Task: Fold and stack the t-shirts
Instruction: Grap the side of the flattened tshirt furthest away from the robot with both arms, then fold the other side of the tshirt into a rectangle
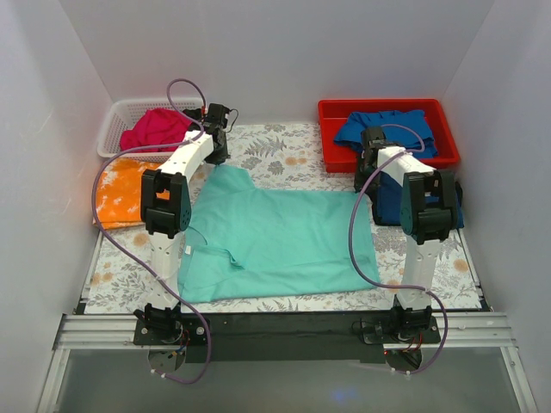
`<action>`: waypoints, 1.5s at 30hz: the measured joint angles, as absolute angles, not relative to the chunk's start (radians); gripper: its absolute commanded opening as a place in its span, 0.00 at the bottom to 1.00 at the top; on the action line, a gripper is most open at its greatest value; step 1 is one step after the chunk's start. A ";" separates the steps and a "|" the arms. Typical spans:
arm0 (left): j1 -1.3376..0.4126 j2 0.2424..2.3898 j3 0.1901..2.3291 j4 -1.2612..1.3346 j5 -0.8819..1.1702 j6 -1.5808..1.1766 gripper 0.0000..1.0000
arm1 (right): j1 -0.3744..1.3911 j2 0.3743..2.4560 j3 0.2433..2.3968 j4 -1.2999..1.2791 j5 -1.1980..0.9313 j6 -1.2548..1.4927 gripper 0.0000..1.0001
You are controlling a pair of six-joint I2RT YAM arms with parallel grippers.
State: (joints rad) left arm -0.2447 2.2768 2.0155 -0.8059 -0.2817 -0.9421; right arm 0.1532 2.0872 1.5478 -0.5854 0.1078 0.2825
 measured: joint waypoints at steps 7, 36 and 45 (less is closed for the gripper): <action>-0.245 2.276 2.018 -0.814 -0.289 -0.943 0.00 | 0.152 2.082 1.540 -0.575 0.095 0.288 0.01; -0.245 2.073 1.943 -0.920 -0.302 -1.019 0.00 | 0.131 1.764 1.417 -0.595 0.072 0.305 0.01; -0.245 1.809 1.666 -0.992 -0.288 -1.117 0.00 | 0.131 1.647 1.239 -0.614 0.068 0.311 0.01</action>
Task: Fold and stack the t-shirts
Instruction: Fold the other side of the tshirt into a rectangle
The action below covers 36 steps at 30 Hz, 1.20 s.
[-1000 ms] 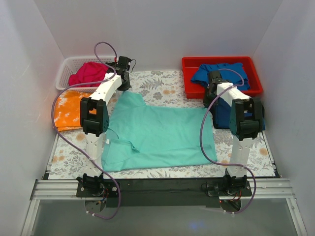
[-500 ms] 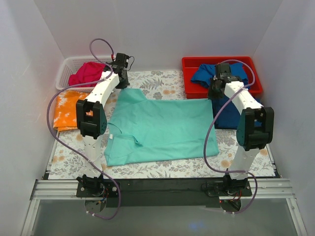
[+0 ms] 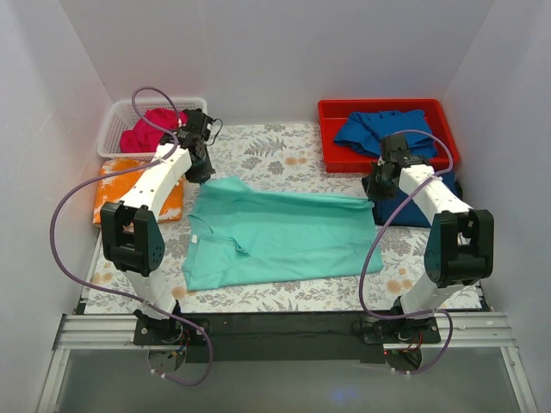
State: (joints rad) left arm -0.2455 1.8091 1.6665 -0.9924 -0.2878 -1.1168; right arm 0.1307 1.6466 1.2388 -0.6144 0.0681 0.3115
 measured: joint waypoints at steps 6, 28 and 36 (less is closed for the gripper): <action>-0.245 1.762 1.502 -1.041 -0.257 -1.170 0.00 | 0.125 1.617 1.207 -0.632 0.072 0.311 0.01; -0.249 1.742 1.303 -1.125 -0.215 -1.281 0.11 | 0.112 1.564 1.017 -0.660 0.076 0.308 0.02; -0.269 1.625 1.271 -1.173 -0.149 -1.353 0.50 | 0.111 1.543 1.001 -0.692 0.171 0.312 0.30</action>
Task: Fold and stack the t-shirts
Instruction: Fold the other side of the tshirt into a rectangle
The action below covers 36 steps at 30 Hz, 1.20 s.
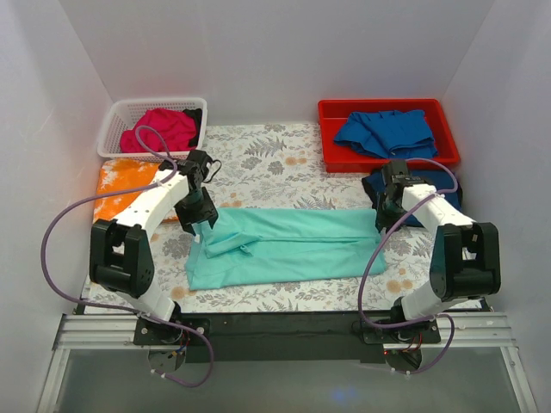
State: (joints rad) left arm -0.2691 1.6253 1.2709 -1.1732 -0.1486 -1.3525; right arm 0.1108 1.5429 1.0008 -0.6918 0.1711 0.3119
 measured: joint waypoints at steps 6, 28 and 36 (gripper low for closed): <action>-0.287 1.606 1.275 -1.172 -0.147 -1.364 0.41 | 0.111 1.499 0.984 -0.717 0.211 0.313 0.30; -0.294 1.893 1.277 -0.995 -0.129 -1.355 0.39 | 0.533 1.864 1.391 -0.603 -0.011 0.227 0.29; -0.265 1.802 1.261 -1.053 -0.149 -1.360 0.39 | 0.596 2.055 1.654 -0.634 -0.179 0.154 0.29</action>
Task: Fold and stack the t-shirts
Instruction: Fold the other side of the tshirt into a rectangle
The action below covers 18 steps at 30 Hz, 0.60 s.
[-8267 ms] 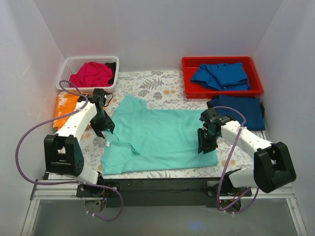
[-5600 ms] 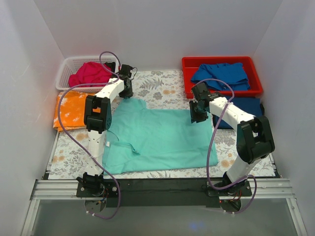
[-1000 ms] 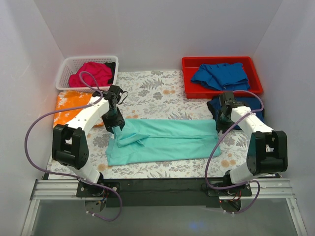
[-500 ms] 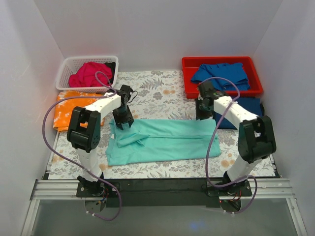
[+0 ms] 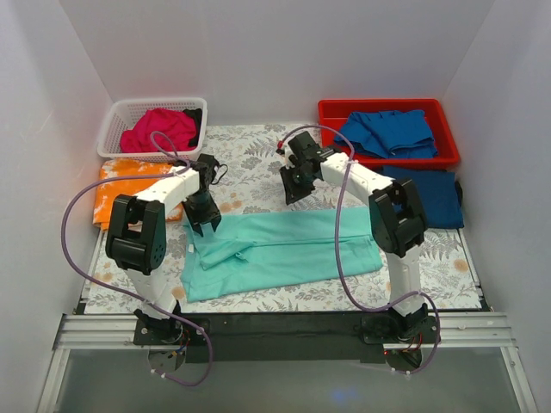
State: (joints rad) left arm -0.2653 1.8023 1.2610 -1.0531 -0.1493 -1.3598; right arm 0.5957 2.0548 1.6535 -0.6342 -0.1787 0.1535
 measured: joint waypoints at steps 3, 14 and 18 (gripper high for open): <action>-0.265 1.801 1.310 -1.062 -0.131 -1.347 0.35 | 0.621 2.107 1.702 -0.647 -0.226 0.129 0.28; -0.310 1.796 1.333 -1.017 0.072 -1.231 0.30 | 0.676 2.134 1.692 -0.684 -0.234 0.128 0.27; -0.349 1.797 1.322 -0.991 0.125 -1.211 0.30 | 0.662 2.122 1.642 -0.685 -0.186 0.135 0.27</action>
State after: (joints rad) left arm -0.3489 1.7969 1.3220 -0.9913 0.1246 -1.2114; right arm 0.6617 2.1223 1.6421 -0.6853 -0.1864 0.1352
